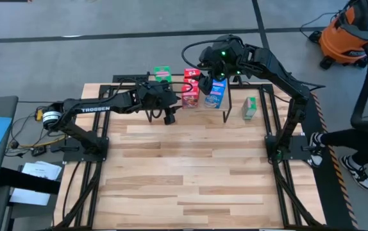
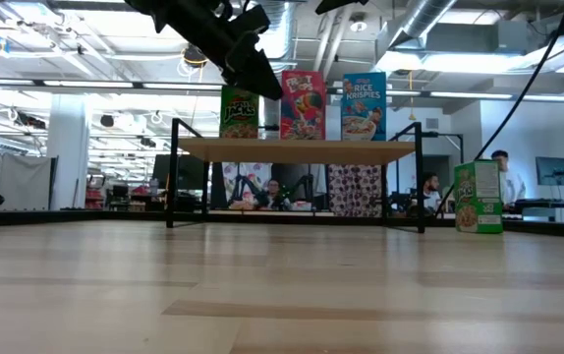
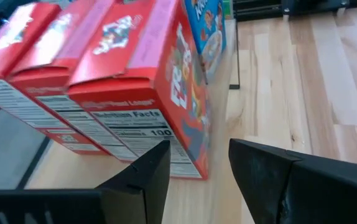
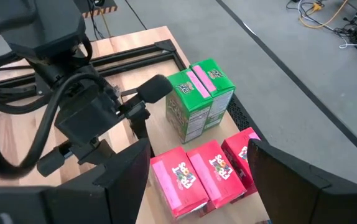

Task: Stack cereal on shelf
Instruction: Put the red cereal box on the shelf aligned with the other red cereal box

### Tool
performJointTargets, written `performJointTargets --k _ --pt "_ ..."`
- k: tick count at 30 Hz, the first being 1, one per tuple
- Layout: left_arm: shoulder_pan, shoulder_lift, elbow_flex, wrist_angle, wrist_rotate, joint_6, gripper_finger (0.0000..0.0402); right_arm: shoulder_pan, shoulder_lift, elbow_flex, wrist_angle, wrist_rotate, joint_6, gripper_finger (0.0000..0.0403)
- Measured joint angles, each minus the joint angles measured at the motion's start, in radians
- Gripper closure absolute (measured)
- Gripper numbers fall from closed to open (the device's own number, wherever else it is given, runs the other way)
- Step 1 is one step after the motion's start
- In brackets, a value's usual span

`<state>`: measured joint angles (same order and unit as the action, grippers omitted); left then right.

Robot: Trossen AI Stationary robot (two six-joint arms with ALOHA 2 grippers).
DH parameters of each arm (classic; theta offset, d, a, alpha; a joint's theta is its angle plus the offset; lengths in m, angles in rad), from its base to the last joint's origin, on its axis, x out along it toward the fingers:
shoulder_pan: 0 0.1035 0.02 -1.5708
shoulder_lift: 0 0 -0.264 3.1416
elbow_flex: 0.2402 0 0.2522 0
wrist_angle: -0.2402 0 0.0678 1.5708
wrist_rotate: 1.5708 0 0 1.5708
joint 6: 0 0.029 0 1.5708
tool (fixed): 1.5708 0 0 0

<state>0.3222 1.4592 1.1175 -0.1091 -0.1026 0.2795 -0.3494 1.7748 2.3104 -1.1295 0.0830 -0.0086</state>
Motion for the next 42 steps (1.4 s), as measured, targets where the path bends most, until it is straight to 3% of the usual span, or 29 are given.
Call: performJointTargets --k 20,33,42 --pt "0.000 0.001 0.000 0.039 0.016 0.009 0.0246 0.000 0.000 0.000 0.000 0.000 0.000 0.0112" --pt "0.006 0.001 0.000 0.042 -0.034 0.034 0.0246 0.000 0.000 0.000 0.000 0.000 0.000 0.0112" --pt "0.003 -0.048 -0.001 -0.050 -0.048 0.034 0.0246 0.001 0.000 0.000 -0.005 0.000 0.005 0.0112"
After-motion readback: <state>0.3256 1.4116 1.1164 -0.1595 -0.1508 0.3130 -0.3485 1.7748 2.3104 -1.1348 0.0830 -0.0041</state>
